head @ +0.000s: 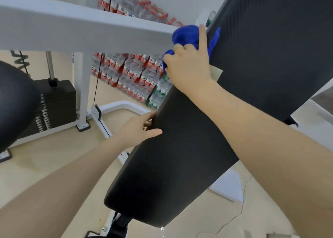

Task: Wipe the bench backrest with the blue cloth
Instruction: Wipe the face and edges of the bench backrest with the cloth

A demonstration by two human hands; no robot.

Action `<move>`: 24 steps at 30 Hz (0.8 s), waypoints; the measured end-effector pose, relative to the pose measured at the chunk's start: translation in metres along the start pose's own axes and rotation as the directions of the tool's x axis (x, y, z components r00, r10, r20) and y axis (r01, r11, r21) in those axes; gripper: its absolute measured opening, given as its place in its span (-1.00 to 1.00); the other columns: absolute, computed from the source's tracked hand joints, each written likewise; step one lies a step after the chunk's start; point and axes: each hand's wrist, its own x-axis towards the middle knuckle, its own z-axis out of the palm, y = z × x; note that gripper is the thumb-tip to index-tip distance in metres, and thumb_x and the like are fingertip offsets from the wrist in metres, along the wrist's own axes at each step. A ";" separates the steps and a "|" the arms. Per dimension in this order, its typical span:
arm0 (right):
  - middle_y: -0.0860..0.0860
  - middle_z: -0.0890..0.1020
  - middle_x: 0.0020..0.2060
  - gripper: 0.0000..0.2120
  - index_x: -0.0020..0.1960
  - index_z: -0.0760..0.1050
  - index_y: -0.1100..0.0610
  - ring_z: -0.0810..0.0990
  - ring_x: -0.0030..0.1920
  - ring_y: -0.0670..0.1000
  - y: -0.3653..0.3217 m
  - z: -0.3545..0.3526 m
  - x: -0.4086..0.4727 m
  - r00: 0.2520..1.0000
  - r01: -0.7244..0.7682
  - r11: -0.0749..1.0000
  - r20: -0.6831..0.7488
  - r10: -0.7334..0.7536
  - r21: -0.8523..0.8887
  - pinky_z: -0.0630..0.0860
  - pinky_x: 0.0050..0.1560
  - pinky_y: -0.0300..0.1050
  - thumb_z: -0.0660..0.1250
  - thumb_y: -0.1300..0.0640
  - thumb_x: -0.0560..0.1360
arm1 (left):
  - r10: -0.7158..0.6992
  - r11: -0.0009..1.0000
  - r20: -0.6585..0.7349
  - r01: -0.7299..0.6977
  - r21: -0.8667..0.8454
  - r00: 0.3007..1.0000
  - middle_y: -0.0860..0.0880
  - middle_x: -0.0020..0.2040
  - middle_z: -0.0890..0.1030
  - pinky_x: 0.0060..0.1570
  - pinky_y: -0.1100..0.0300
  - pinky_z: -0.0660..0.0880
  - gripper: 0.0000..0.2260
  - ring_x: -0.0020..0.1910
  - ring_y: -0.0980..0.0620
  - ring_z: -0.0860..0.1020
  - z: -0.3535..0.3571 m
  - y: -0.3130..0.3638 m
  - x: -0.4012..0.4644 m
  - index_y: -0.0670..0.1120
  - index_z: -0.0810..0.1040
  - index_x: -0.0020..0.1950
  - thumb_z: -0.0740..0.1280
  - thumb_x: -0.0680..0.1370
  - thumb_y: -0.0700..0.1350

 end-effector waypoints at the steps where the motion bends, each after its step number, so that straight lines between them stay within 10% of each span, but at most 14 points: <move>1: 0.07 0.54 -0.17 -0.86 -0.08 0.54 0.09 0.50 -0.15 0.14 -0.005 0.004 -0.002 0.999 -0.038 0.999 -0.025 0.037 -0.016 0.02 0.39 0.27 0.20 0.12 0.53 | -0.011 1.000 0.042 0.012 -0.017 0.999 0.05 0.36 0.43 0.29 -0.02 0.39 -0.37 0.27 0.00 0.46 0.000 -0.006 -0.002 0.12 0.21 0.46 0.35 0.45 0.15; 5: 0.05 0.51 -0.23 -0.83 -0.11 0.52 0.09 0.36 -0.25 0.09 -0.057 0.021 -0.035 0.999 0.030 0.993 0.028 -0.033 0.113 0.27 0.21 0.12 0.17 0.08 0.50 | -0.048 0.992 0.044 0.052 -0.112 0.998 0.02 0.29 0.50 0.26 -0.03 0.42 -0.36 0.21 0.03 0.49 0.005 -0.024 -0.007 0.07 0.32 0.40 0.42 0.37 0.13; 11: 0.06 0.54 0.16 -0.73 0.20 0.47 0.05 0.47 0.16 0.14 -0.069 0.020 -0.056 0.945 0.276 0.950 0.142 -0.296 0.146 0.07 0.41 0.16 0.10 0.09 0.58 | -0.065 0.998 0.055 0.065 0.008 0.996 0.02 0.27 0.52 0.22 0.02 0.45 -0.49 0.13 0.02 0.54 0.002 -0.027 -0.009 -0.01 0.42 0.33 0.42 0.42 0.04; 18: 0.12 0.54 -0.24 -0.83 -0.18 0.50 0.14 0.44 -0.22 0.12 -0.034 0.012 -0.027 0.996 0.049 0.998 -0.074 -0.052 -0.041 0.25 0.20 0.08 0.13 0.18 0.44 | -0.191 0.968 0.009 0.187 0.165 0.982 -0.05 0.20 0.56 0.15 0.05 0.47 -0.47 0.12 -0.04 0.53 0.014 -0.035 -0.014 -0.05 0.43 0.30 0.25 0.46 0.24; 24: 0.08 0.52 -0.12 -0.76 0.06 0.45 0.10 0.42 -0.13 0.11 -0.098 0.029 -0.058 0.973 0.149 0.986 0.167 -0.159 0.069 0.25 0.17 0.07 0.05 0.09 0.54 | -0.137 0.987 -0.025 0.139 0.077 0.990 0.01 0.20 0.56 0.11 0.14 0.45 -0.42 0.07 0.04 0.53 0.021 -0.050 -0.020 0.01 0.42 0.31 0.25 0.40 0.31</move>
